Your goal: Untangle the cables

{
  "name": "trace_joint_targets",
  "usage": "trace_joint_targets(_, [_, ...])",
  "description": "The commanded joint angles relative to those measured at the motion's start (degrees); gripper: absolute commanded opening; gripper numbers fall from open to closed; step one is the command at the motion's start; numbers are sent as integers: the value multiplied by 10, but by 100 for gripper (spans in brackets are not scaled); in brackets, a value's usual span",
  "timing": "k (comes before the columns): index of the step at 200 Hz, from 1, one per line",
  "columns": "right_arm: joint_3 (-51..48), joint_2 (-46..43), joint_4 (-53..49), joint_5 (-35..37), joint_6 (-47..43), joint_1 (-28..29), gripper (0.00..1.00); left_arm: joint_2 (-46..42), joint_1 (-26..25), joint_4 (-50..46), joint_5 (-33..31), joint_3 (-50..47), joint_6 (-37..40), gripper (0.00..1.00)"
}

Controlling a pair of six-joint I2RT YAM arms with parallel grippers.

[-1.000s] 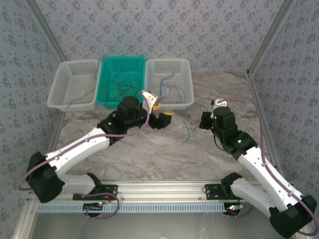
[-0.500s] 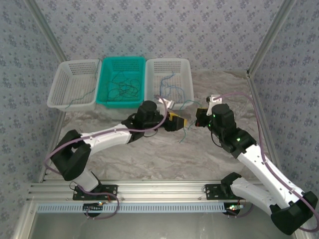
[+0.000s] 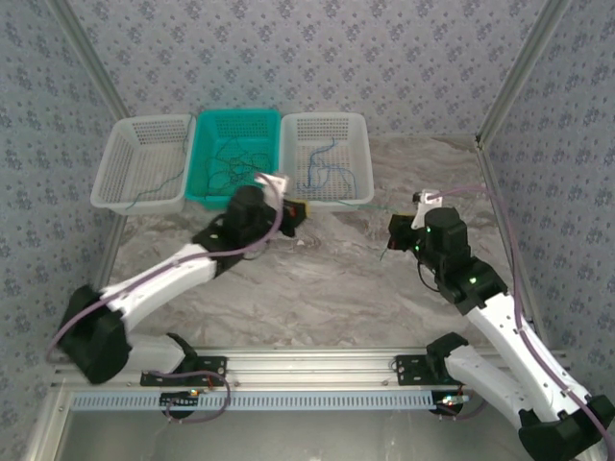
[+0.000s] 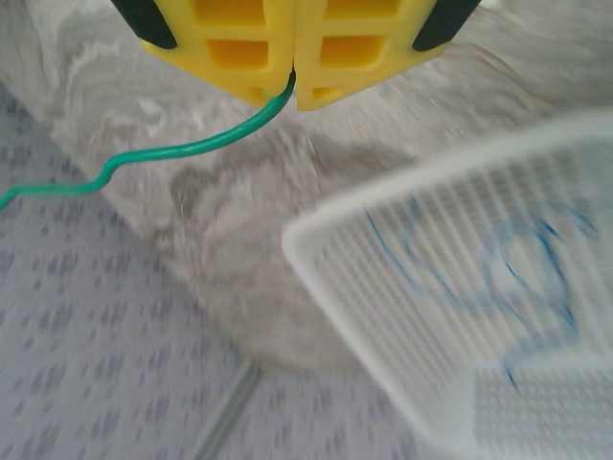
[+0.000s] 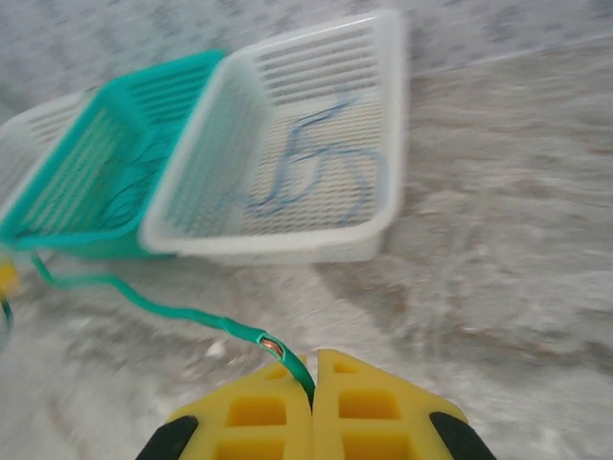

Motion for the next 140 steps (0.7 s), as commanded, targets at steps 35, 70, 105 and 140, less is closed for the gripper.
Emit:
trace_joint_targets(35, [-3,105,8,-145,-117,55,0,-80,134,-166,-102,67,134,0])
trace_joint_targets(70, [23,110,57,-218,-68,53,27,-95,171,-183,-91,95,153,0])
trace_joint_targets(105, [53,67,76,-172,-41,46,85,-86,229,-209,-95,125,176,0])
trace_joint_targets(140, [32,27,75,-110,-27,31,92,-63,341,-235,-109,164,146,0])
